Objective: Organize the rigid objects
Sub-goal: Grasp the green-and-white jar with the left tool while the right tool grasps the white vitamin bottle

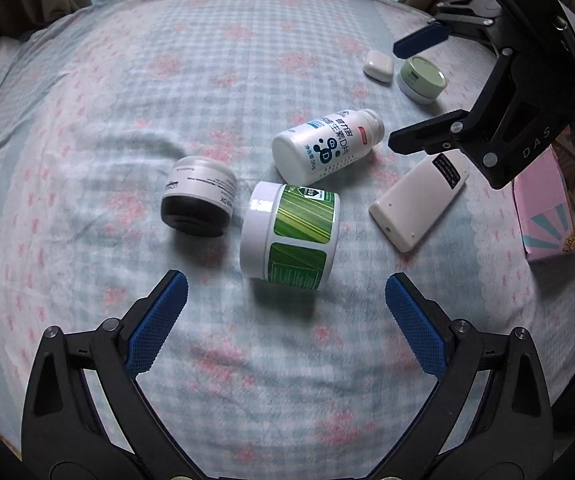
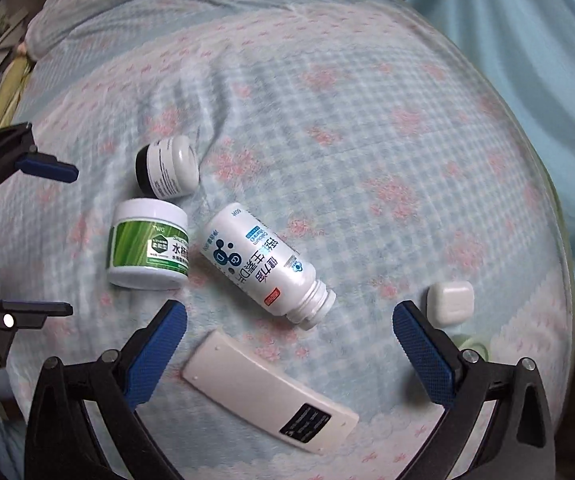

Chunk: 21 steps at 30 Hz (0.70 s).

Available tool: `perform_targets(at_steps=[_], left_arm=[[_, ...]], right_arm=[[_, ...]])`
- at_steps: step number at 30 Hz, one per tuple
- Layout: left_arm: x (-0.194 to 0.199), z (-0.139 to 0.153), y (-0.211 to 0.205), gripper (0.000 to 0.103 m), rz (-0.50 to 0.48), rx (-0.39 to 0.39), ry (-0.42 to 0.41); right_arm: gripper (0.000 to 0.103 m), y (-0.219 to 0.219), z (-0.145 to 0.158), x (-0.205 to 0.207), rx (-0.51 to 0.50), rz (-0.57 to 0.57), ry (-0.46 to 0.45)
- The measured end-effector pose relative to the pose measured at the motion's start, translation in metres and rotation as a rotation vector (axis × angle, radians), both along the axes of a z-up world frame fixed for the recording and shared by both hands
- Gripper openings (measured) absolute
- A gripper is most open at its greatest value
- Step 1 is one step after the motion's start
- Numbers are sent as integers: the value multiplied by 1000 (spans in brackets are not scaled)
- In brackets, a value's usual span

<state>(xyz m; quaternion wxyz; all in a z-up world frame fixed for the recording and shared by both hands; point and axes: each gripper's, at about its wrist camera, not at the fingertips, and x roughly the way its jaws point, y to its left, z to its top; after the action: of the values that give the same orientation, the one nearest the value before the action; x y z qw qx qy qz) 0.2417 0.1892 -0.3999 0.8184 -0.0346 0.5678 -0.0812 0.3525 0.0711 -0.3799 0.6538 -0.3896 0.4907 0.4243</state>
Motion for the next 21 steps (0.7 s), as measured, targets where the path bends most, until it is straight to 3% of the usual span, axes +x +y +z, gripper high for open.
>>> perform_targets(at_steps=[3, 8, 11, 15, 21], left_arm=[[14, -13, -6, 98, 7, -4, -6], [32, -31, -11, 97, 20, -28, 1], [37, -40, -12, 90, 32, -49, 8], [38, -49, -12, 76, 40, -66, 19], [41, -55, -14, 71, 39, -72, 16]], right_arm=[[103, 15, -22, 3, -63, 179, 1], [85, 36, -51, 2, -148, 414, 26], [75, 45, -65, -2, -186, 511, 44], [73, 52, -74, -10, -190, 565, 53], [57, 59, -84, -22, -196, 570, 56]])
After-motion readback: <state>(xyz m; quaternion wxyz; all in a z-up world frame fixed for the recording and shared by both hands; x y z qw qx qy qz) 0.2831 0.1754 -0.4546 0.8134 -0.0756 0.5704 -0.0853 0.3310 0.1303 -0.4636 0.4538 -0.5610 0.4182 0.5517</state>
